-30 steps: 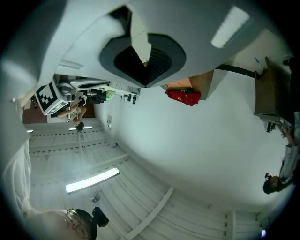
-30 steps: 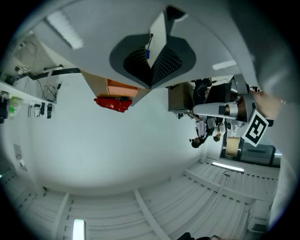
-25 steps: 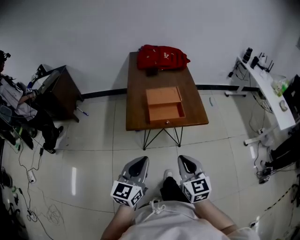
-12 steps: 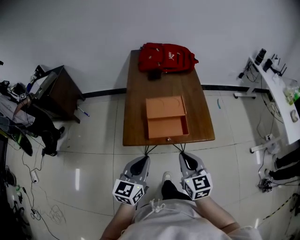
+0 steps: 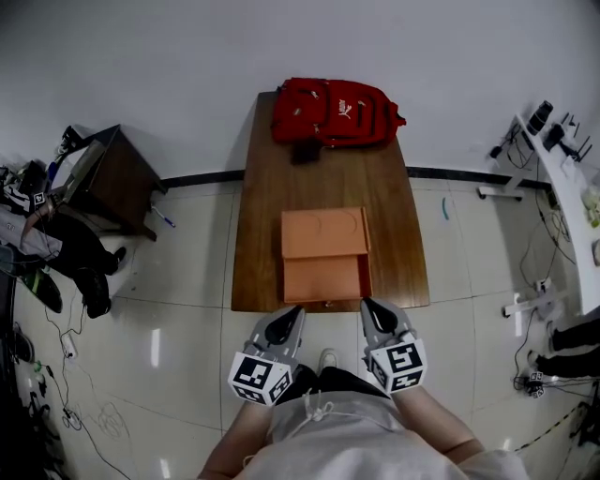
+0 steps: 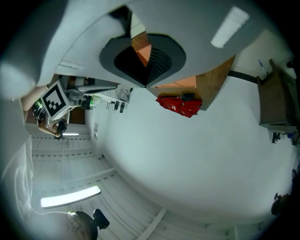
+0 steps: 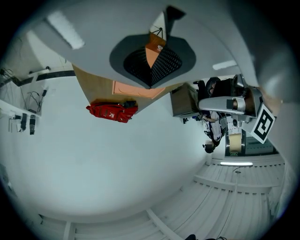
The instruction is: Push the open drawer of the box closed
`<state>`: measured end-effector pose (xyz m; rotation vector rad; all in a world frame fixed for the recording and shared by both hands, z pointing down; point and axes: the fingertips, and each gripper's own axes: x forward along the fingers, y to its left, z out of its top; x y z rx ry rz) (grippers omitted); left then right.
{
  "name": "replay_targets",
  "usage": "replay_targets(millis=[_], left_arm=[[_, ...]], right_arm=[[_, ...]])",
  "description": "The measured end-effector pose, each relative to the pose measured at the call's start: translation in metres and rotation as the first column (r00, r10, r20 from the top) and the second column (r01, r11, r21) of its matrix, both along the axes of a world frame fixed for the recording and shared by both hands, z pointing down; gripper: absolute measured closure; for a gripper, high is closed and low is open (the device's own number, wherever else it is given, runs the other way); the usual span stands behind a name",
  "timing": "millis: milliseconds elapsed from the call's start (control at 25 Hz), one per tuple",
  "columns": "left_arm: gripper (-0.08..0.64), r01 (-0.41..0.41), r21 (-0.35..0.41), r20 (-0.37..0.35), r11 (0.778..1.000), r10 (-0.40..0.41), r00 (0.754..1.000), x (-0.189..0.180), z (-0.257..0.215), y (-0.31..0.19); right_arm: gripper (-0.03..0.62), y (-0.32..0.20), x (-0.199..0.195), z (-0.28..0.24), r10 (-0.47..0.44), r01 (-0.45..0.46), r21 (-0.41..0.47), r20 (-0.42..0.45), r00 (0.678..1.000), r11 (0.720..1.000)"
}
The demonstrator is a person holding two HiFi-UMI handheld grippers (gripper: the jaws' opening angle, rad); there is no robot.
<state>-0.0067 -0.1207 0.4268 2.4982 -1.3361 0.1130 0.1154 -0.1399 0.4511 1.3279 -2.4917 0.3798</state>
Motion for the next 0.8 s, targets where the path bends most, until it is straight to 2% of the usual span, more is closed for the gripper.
replay_targets(millis=[120,320,560,800], left_arm=[[0.554,0.007,-0.04,0.008,0.999,-0.007,1.0,-0.002,0.014,-0.006],[0.554,0.002,-0.138,0.021,0.99,0.001,1.0,-0.002,0.057,-0.011],[0.554,-0.018,-0.259,0.03,0.966,0.027,0.999,0.002,0.114,-0.009],[0.554,-0.014,-0.345,0.01,0.939,0.018,1.0,0.008,0.167,-0.016]], right_arm=[[0.588,-0.007,-0.004,0.012,-0.014,0.014,-0.01,-0.008,1.0,1.0],[0.588,-0.007,-0.006,0.059,-0.034,0.03,-0.115,-0.037,0.999,0.993],[0.588,-0.002,-0.017,0.111,-0.065,0.05,-0.237,-0.055,0.996,0.97],[0.588,-0.006,-0.024,0.155,-0.066,0.044,-0.315,-0.06,0.996,0.948]])
